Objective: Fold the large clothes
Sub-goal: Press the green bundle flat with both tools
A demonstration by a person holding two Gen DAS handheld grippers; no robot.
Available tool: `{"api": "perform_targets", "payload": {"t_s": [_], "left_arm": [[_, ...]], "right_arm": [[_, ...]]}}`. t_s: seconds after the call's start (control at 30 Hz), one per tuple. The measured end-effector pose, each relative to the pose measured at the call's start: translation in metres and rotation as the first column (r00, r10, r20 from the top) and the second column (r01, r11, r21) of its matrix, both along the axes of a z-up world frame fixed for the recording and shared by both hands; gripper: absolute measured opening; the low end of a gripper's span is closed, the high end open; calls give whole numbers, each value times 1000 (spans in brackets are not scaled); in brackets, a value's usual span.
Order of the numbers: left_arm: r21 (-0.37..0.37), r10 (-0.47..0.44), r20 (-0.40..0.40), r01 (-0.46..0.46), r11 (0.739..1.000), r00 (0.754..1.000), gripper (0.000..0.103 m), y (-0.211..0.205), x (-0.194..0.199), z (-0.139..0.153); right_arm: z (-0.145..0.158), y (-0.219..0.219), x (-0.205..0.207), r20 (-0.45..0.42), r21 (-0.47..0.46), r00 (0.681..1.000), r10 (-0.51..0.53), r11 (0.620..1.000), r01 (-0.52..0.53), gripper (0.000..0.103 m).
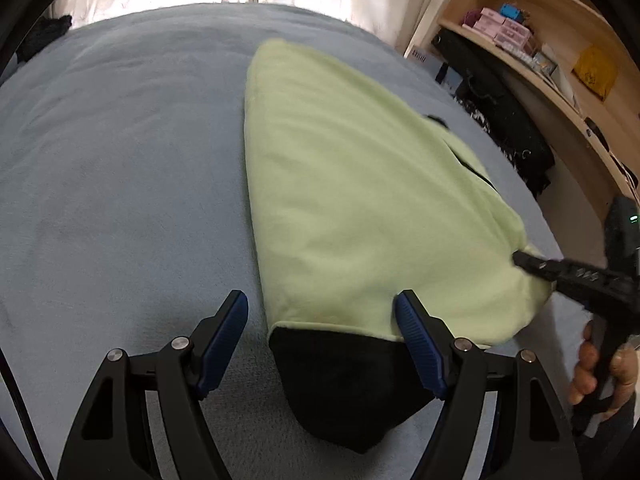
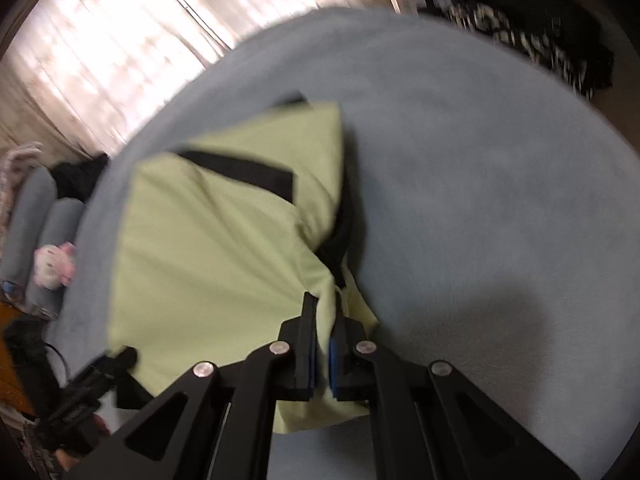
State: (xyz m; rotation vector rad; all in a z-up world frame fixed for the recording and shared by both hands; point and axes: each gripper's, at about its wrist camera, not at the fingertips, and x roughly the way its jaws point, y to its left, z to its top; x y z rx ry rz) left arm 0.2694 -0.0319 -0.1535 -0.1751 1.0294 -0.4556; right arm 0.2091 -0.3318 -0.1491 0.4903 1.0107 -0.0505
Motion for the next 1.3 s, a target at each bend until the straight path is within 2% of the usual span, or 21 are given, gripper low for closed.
{"api": "perform_targets", "payload": {"t_s": [0.07,0.13,0.27,0.47,0.6,0.8,0.83,0.87,0.97,1.03,1.1,1.2,1.3], "left_arm": [[-10,-1,-5,1,1000,1000,75,2,0,1],[7,-14,14,14,1000,1000,75,2,-1,6],[19,-37,45,36,999,998,75,0,6,20],[-15,0,38,0,1000,999,75,5,42,32],[-27,10,6,-10,1000,1000,75,5,64,27],[-32,9,-2,-9,999,1000,75,7,70,25],[-26,11,2,-11,1000,1000,75,5,70,24],[-18,10,5,-10,1000,1000,75,3,69,23],[-4,2,18,-2,1000,1000,75,2,67,24],[0,-7,25,7,1000,1000,75,0,67,24],[3,-10,28,10,1000,1000,75,-2,68,23],[1,-12,26,12,1000,1000,75,-3,70,18],[-3,-20,22,20,1000,1000,76,-2,67,10]], "right_arm": [[4,-7,0,-3,74,1000,-23,997,23,10],[22,-13,-2,39,131,999,-22,991,16,11],[44,-22,12,84,115,996,-36,993,26,19],[25,-42,69,38,136,998,-59,989,54,19],[15,-48,102,3,129,998,-61,990,60,19],[6,-47,135,-23,114,1000,-18,993,20,19],[6,-46,136,-22,100,1000,-9,995,11,16],[8,-43,137,-14,59,1000,-10,998,11,1],[24,-31,135,39,-75,999,11,997,-8,1],[43,-18,132,108,-204,993,48,979,-25,1],[53,-10,135,146,-287,985,87,957,-42,1],[48,-8,149,118,-349,985,124,934,-75,1],[9,-14,162,-3,-375,993,121,920,-114,1]]}}
